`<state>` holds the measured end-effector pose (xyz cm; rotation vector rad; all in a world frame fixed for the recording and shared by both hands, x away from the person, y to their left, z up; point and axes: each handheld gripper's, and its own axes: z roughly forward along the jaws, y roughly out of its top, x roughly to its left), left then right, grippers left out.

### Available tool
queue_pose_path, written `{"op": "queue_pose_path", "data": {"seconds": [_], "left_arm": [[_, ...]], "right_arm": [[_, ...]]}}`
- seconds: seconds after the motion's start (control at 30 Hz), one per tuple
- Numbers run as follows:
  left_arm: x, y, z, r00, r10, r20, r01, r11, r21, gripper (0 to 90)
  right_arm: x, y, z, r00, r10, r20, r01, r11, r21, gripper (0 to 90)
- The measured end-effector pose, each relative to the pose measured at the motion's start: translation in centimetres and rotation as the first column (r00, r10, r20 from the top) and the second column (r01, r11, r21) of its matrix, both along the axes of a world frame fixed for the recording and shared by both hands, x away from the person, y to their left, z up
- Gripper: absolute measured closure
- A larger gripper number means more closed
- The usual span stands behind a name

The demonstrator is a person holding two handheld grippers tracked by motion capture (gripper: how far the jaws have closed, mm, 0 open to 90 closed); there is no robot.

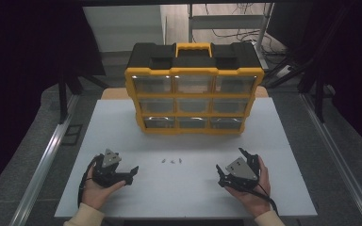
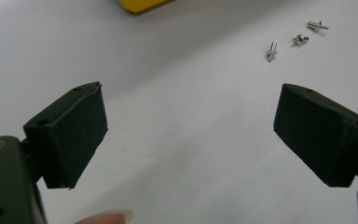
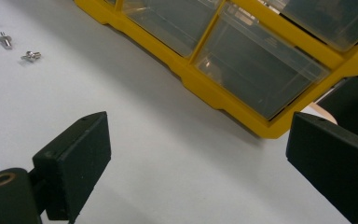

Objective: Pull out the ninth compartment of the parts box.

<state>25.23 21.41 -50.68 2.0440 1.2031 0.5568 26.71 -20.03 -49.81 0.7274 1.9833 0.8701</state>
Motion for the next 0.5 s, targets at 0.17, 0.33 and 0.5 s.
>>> {"op": "queue_pose_path", "data": {"seconds": [0.17, 0.33, 0.5], "left_arm": [[0.02, -0.02, -0.02, 1.0000, -0.001, -0.001, 0.001, 1.0000, 0.002, 9.9], [0.01, -0.02, -0.01, 1.0000, -0.001, -0.001, 0.001, 1.0000, 0.002, 9.9], [0.01, -0.03, -0.02, 1.0000, -0.001, -0.002, 0.001, 1.0000, 0.002, 9.9]], "right_arm": [[-0.04, 0.07, -0.03, 0.9998, 0.005, 0.021, -0.004, 1.000, -0.029, 6.4], [-0.11, 0.21, -0.10, 0.9990, 0.009, 0.044, -0.006, 0.998, -0.062, 6.5], [-0.18, 0.39, -0.21, 0.9974, 0.015, 0.071, -0.009, 0.996, -0.094, 6.5]]}}
